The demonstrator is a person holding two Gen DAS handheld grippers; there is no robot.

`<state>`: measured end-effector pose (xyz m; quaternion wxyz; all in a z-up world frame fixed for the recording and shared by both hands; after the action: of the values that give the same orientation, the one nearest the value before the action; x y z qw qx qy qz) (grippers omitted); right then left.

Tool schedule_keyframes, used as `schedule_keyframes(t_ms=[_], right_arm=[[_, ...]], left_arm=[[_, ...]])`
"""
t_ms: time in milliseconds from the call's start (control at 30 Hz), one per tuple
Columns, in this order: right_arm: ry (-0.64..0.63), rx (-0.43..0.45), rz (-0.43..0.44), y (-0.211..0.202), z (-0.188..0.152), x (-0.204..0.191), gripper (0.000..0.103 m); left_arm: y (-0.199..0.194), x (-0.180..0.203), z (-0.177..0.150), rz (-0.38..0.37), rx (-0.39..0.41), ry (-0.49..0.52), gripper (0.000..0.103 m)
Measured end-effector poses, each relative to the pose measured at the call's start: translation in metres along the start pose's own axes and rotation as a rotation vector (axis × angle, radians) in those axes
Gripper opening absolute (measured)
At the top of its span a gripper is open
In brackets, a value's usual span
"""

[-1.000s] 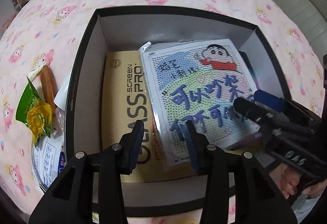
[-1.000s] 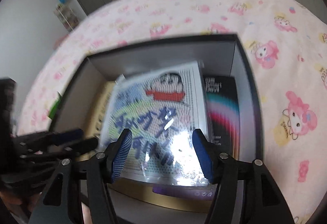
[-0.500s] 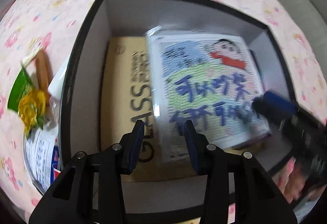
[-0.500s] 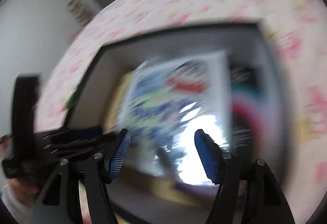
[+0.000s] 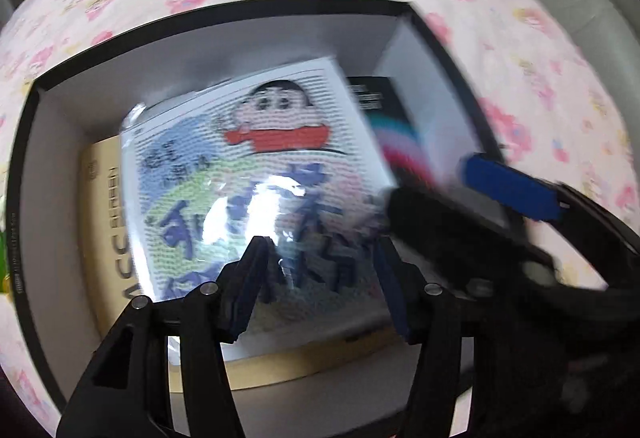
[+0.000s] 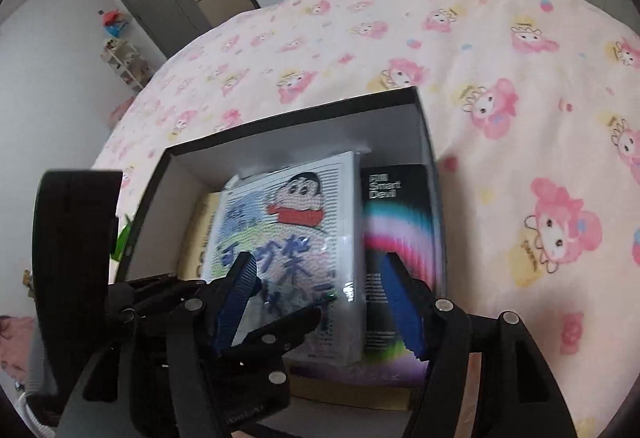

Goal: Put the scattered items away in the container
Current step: 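Push the bead-art kit bag upright against the box wall and open the left gripper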

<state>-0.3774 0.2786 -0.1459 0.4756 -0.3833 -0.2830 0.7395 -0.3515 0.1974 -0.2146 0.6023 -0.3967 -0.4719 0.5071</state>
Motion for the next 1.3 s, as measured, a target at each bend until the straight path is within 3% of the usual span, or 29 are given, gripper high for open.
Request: schedule_keyframes(t_ms=[100, 300, 367, 433, 500, 600, 800, 967, 1133, 1300], right_arm=[[0.009, 0.011, 0.015, -0.002, 0.000, 0.002, 0.063], [-0.048, 0.007, 0.083, 0.006, 0.000, -0.020, 0.063], [-0.063, -0.025, 0.104, 0.017, -0.005, -0.028, 0.063], [-0.075, -0.050, 0.110, 0.026, -0.010, -0.036, 0.063], [-0.074, -0.070, 0.121, 0.035, -0.014, -0.041, 0.063], [-0.057, -0.103, 0.122, 0.048, -0.021, -0.045, 0.063], [-0.096, -0.149, 0.149, 0.063, -0.030, -0.067, 0.063], [-0.047, -0.029, -0.060, 0.050, -0.012, -0.037, 0.063], [-0.010, -0.133, 0.029, 0.064, -0.022, -0.031, 0.065], [-0.043, -0.146, 0.025, 0.064, -0.022, -0.036, 0.065]], left_arm=[[0.003, -0.013, -0.002, 0.030, -0.026, -0.005, 0.068], [0.000, -0.064, -0.008, 0.075, -0.045, -0.101, 0.070], [-0.005, -0.081, -0.009, 0.074, -0.032, -0.139, 0.066], [-0.013, -0.092, -0.006, 0.051, -0.010, -0.168, 0.052], [-0.020, -0.104, -0.003, 0.036, 0.015, -0.200, 0.052], [-0.025, -0.117, 0.005, -0.005, 0.035, -0.264, 0.041], [-0.022, -0.116, 0.009, 0.066, 0.038, -0.237, 0.041], [-0.017, -0.117, 0.018, 0.087, 0.029, -0.252, 0.046], [-0.018, -0.112, 0.015, 0.087, -0.003, -0.246, 0.053], [-0.020, -0.110, 0.011, 0.092, -0.037, -0.250, 0.054]])
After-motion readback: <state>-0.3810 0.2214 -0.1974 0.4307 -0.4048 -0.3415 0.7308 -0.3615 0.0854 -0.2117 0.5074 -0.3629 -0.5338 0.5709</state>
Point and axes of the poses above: each gripper's, at about its wrist camera, not at the fingertips, and y roughly the way its jaws point, x to its right, z to its top, the point moved 9 cm from there along y, roughly the way its jaws point, and after that the axes turned 7 degrees about -y, right-handed, at the moved point
